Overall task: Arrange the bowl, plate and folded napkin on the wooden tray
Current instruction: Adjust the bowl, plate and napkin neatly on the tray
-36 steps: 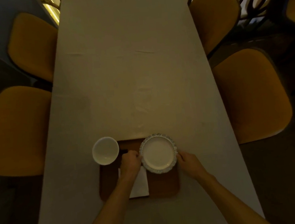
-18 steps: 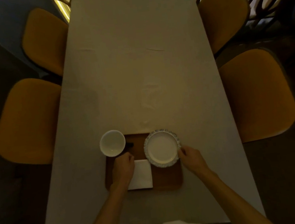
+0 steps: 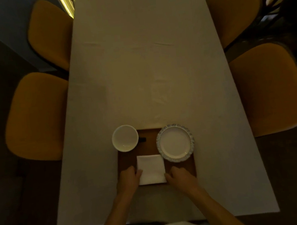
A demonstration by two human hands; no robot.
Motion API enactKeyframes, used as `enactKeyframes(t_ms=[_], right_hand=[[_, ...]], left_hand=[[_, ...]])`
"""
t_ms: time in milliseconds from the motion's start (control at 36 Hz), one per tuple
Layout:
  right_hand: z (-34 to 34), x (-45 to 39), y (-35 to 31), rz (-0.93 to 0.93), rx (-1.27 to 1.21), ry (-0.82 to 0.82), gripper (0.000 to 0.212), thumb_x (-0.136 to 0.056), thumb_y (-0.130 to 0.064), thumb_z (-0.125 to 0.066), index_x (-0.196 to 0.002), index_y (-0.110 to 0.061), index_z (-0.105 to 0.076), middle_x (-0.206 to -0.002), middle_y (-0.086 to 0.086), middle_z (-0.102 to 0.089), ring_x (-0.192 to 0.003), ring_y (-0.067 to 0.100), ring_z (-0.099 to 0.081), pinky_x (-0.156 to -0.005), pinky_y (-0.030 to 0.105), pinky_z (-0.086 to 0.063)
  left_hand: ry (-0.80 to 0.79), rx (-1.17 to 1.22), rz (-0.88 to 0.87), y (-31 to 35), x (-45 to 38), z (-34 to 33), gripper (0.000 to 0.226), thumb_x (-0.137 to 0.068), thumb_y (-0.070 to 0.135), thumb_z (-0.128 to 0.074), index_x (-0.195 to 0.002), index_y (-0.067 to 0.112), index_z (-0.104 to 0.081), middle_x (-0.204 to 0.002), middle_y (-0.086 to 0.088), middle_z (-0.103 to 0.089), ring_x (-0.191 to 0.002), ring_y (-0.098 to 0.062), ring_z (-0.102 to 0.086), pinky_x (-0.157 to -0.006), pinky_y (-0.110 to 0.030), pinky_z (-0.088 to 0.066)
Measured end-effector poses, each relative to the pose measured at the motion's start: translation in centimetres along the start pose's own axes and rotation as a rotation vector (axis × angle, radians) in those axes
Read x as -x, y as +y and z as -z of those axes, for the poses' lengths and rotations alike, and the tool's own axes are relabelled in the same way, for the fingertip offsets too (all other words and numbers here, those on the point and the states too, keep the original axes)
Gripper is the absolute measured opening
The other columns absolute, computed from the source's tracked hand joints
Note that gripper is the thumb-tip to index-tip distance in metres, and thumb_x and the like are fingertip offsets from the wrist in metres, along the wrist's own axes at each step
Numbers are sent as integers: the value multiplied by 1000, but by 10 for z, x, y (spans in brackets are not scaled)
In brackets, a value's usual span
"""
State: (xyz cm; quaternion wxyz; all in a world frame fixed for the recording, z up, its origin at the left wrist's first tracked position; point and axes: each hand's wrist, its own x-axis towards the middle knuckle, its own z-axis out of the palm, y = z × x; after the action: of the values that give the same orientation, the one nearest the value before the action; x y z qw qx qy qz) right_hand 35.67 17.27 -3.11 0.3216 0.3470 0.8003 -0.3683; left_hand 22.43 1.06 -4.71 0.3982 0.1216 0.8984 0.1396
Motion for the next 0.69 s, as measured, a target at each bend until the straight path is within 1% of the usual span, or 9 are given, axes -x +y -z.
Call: enactKeyframes(t_ms=[56,167,222,278,417,500,583,639,694], right_hand=[[-9,0,-4,0,22,-2,30,-98,-43,-37,-86,-17,-43,-108,11,-64,-99,27,-60,-68,30,-36],[-21,-6,-9,-14,19,26,36,-99,-42,-34,-98,-11,-52,-110,16,-64,-100,32,-61,-70,33,-38],[-22,-7,-11,-14,19,21,31,-99,-40,-35,-94,-13,-50,-109,16,-64,-99,32,-61,-70,33,-38],[-21,-7,-14,-15,15,16,25,-99,-39,-36,-88,-18,-43,-108,15,-64,-98,31,-61,-69,32,-38],[-21,-6,-16,-5,1,20,25,-98,-40,-39,-86,-19,-44,-104,13,-65,-95,28,-61,-69,32,-39],[-22,-5,-15,-21,11,51,28,-97,-43,-38,-86,-19,-45,-98,9,-64,-92,25,-61,-67,32,-39],[-21,-4,-18,-21,-17,77,29,-98,-45,-37,-86,-19,-43,-87,4,-58,-89,25,-61,-65,32,-37],[-20,-6,-21,-15,-20,101,29,-98,-45,-36,-85,-20,-42,-90,8,-61,-89,28,-61,-65,33,-37],[-21,-8,-24,-2,-12,126,29,-99,-44,-34,-83,-20,-40,-94,10,-64,-89,30,-62,-65,33,-36]], left_hand=[[-30,0,-13,-3,-2,1,29,-93,38,-51,-75,15,-47,-83,-11,-60,-83,-29,-61,-63,-32,-38],[-62,24,-31,-6,-5,5,32,-90,30,-56,-64,21,-41,-78,-10,-56,-84,-32,-62,-67,-40,-45],[-63,35,-32,-7,-6,7,33,-89,27,-58,-63,22,-40,-79,-14,-59,-84,-35,-62,-70,-43,-47],[-62,49,-32,-8,-6,10,32,-89,26,-58,-63,21,-40,-85,-20,-64,-85,-36,-62,-70,-43,-47],[-33,96,-38,-11,-2,16,35,-90,25,-57,-60,24,-39,-76,-12,-58,-83,-34,-62,-65,-37,-41],[-44,72,-76,-13,0,17,34,-95,33,-49,-64,19,-43,-84,-18,-64,-83,-34,-62,-69,-40,-46],[-30,38,-100,-11,2,19,34,-97,38,-40,-76,14,-49,-90,-17,-65,-82,-31,-62,-71,-40,-48],[-9,17,-113,-9,1,21,34,-98,40,-38,-83,12,-51,-91,-15,-65,-82,-30,-62,-70,-39,-48],[-5,7,-113,-6,-2,22,35,-98,39,-37,-94,8,-53,-96,-16,-66,-86,-31,-63,-71,-38,-48]])
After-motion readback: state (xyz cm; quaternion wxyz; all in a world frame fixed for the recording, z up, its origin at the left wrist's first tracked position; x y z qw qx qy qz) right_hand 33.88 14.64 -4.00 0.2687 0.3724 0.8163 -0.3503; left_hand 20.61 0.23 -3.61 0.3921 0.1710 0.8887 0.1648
